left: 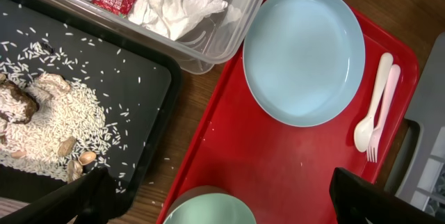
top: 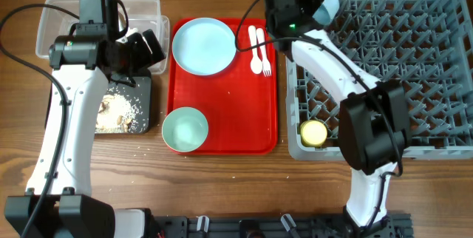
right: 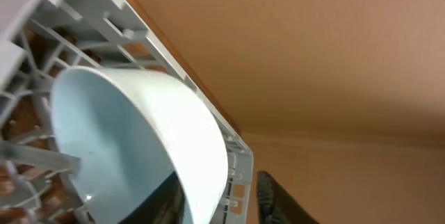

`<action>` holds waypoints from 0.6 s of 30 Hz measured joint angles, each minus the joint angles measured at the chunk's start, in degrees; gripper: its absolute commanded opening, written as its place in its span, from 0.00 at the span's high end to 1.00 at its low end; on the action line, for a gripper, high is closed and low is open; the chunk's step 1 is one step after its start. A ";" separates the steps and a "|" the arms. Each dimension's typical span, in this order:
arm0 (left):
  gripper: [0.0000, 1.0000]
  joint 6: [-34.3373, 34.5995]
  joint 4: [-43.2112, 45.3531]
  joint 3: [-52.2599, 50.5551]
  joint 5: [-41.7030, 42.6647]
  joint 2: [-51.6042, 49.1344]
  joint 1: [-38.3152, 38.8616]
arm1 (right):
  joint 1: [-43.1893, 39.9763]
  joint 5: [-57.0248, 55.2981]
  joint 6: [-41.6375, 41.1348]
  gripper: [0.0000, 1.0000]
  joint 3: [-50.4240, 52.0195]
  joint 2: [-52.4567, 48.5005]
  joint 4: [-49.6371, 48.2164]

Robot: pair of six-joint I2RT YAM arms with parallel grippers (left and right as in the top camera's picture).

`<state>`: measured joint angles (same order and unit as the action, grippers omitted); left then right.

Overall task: Sort waste into correct bins and load items into the dishwasher rack
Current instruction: 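Lower the light-blue bowl into the rack's back-left slots and open right gripper, then reach the right gripper to the mint-green bowl and grasp its rim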

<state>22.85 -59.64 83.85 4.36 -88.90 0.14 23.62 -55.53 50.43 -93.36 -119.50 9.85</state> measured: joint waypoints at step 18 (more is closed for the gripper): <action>0.00 0.00 0.00 0.00 0.00 0.00 0.00 | 6.08 0.00 -5.81 0.00 0.00 0.00 -0.04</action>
<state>22.85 -59.64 83.85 4.36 -88.90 0.14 29.69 -55.53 44.62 -93.36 -119.50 9.80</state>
